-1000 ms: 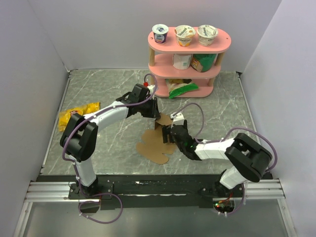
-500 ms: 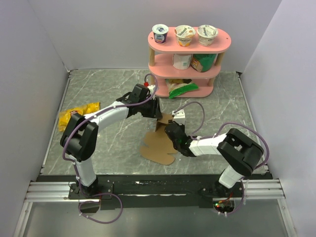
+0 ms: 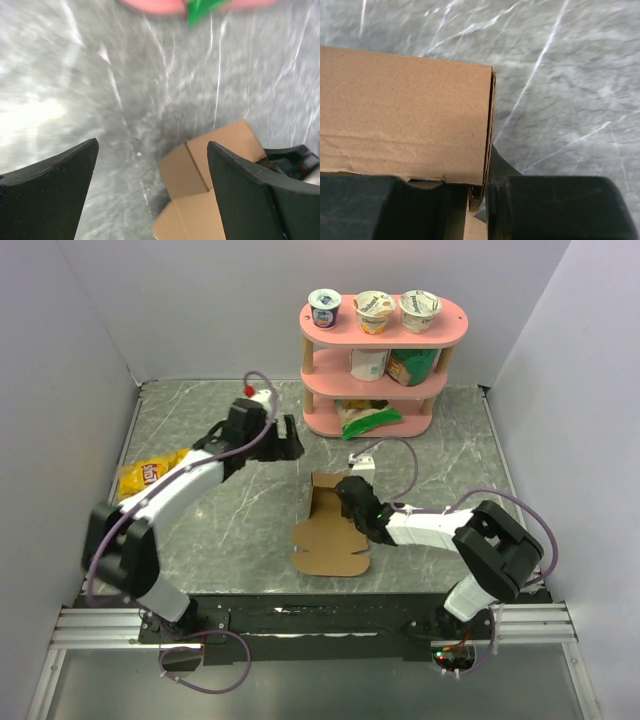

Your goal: Fold the paper box

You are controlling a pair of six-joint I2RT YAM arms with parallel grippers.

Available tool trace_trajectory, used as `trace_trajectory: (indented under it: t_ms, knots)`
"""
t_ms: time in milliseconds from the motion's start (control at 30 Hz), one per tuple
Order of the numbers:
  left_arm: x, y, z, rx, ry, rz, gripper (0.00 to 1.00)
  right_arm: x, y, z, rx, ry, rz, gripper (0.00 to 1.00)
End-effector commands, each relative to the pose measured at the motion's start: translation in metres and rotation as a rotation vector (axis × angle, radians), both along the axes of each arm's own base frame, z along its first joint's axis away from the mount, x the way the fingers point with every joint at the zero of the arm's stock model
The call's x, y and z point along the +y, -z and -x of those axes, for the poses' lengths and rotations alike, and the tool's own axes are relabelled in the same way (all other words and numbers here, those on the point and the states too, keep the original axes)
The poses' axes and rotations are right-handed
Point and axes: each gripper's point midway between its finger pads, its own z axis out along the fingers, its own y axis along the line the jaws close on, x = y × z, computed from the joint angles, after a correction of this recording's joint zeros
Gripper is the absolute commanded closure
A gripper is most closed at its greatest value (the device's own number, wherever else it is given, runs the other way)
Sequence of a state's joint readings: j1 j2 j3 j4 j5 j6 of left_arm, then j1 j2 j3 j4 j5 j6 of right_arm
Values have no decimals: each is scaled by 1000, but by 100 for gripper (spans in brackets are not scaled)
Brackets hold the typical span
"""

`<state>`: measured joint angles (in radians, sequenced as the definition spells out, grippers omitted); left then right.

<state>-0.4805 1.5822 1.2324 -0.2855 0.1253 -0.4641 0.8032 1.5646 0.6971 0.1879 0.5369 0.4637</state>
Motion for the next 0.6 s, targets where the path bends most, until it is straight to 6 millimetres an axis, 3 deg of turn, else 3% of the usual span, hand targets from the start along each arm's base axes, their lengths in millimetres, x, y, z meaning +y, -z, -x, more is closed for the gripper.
trace_trajectory:
  t_ms: [0,33,67,100,167,200,267,400,467,567]
  knots:
    - [33,-61,15,-199,-84,-3,4,18,-34,1,70,-149,-118,79]
    - [34,-64,21,-221,-64,-1,3,13,-40,0,84,-161,-130,79]
    - [30,-55,33,-215,-10,11,2,14,-45,1,86,-213,-129,79]
    - [29,-66,44,-253,18,38,2,21,-53,4,102,-269,-165,79]
    - [21,-57,65,-254,106,72,2,12,-58,7,131,-312,-137,78]
    - [20,-64,73,-277,121,96,2,17,-69,6,134,-339,-146,79]
    - [9,-62,88,-276,186,147,3,14,-71,13,175,-383,-116,79]
    - [-13,-58,101,-237,239,233,4,21,-87,18,198,-451,-143,78]
    - [-19,-39,105,-181,253,239,4,27,-91,24,210,-483,-175,78]
    - [-25,-45,104,-217,259,281,4,34,-98,28,215,-519,-212,77]
